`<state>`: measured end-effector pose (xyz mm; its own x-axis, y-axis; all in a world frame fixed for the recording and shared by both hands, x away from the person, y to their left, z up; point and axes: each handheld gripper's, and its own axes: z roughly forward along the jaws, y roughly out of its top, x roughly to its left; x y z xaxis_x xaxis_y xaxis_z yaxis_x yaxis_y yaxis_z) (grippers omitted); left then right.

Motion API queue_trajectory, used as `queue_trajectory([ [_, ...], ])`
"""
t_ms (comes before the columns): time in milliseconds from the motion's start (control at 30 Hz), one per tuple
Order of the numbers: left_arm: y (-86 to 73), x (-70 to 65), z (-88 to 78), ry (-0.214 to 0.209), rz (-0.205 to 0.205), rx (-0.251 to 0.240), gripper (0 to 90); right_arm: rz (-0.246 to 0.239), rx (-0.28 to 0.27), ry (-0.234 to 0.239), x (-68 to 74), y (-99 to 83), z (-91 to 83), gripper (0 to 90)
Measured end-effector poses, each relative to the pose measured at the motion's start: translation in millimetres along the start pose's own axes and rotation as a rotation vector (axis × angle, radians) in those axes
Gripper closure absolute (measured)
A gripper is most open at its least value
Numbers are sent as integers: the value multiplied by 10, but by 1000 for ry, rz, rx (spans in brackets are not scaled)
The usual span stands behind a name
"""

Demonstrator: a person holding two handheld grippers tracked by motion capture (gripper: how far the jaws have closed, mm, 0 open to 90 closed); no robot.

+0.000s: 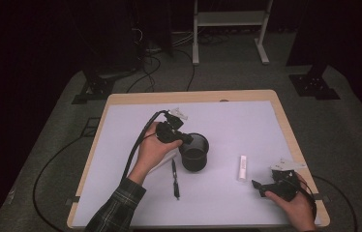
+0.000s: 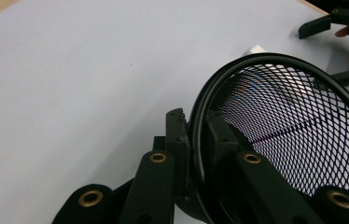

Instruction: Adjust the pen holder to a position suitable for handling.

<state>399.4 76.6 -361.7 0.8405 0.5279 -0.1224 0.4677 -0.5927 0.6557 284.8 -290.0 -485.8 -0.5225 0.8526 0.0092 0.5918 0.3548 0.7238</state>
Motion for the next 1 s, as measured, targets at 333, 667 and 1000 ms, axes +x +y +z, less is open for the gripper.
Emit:
queue_trajectory([
  [333,-47,-109,90,-32,11,17,820,-1,0,0,0,0,0,48],
  [667,-116,-203,218,-61,16,42,820,0,0,1,1,-1,-1,47],
  [1000,-161,-259,290,-74,20,65,820,-5,-3,-2,-3,0,2,48],
])
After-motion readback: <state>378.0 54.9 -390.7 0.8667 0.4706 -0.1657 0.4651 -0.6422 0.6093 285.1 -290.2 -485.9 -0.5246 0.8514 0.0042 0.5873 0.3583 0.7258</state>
